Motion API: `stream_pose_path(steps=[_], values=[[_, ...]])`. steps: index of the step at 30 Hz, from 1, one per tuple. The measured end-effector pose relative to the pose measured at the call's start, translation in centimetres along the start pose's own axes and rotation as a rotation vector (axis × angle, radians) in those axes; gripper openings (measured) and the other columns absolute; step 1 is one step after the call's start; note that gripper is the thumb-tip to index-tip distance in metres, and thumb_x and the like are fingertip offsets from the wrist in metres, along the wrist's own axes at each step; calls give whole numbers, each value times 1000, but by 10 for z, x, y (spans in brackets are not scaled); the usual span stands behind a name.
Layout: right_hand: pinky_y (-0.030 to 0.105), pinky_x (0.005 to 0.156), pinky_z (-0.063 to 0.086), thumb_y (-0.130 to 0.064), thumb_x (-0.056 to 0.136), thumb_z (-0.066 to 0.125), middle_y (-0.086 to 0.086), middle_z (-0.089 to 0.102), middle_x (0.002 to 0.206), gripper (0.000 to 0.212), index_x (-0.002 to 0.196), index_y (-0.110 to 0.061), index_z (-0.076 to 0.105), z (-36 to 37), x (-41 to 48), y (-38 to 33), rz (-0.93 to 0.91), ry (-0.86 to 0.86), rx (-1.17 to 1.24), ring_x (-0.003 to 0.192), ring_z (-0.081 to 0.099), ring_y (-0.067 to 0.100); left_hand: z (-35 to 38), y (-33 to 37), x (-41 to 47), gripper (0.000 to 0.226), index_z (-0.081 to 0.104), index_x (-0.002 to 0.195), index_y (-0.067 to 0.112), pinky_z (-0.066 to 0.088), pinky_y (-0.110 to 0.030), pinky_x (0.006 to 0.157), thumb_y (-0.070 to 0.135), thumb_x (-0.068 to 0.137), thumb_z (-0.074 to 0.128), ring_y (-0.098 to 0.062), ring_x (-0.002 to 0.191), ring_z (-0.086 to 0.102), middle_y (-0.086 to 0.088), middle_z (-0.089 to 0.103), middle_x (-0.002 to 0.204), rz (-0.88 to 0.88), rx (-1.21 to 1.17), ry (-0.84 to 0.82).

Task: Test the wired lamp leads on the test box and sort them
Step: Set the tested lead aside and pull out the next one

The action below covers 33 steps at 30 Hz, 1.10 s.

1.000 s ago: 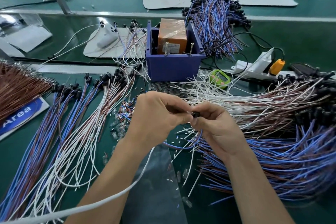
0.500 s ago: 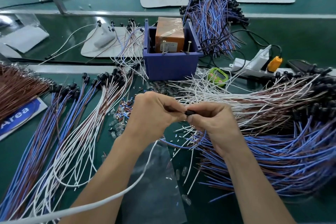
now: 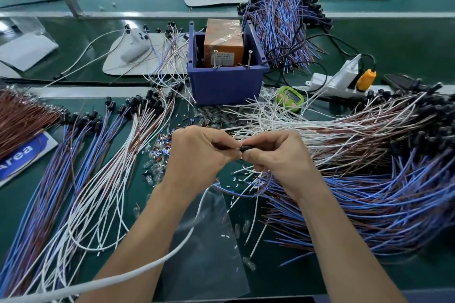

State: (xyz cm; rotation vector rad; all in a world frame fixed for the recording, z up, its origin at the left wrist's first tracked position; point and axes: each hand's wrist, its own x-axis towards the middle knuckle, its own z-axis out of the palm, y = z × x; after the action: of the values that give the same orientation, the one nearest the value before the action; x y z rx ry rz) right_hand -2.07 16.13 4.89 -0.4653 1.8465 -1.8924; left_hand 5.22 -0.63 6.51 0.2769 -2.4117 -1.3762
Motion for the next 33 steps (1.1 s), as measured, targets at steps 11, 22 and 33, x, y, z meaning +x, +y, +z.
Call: stream_pose_path(steps=[11,22,33], values=[[21,50,49,11,75,78,9,72,64,27,80,-16,82,-6,2,1,55,-17,8,49,62,14,6,-5,-3,19,84,84,15,62,-44,76,1,71,90,-28,75,76,2,79,73,-149,-205,-29],[22,52,48,10,77,74,11,72,66,28,81,-15,83,-2,5,10,8,10,-13,53,62,17,4,-10,0,17,85,80,22,62,-34,68,9,71,92,-13,68,75,9,77,71,-109,-108,-55],[28,55,50,11,79,75,14,74,71,26,81,-14,82,-7,11,12,69,-6,-95,55,65,19,20,-24,-6,24,84,78,28,62,-31,69,5,73,88,-16,66,75,1,78,70,-260,-261,25]])
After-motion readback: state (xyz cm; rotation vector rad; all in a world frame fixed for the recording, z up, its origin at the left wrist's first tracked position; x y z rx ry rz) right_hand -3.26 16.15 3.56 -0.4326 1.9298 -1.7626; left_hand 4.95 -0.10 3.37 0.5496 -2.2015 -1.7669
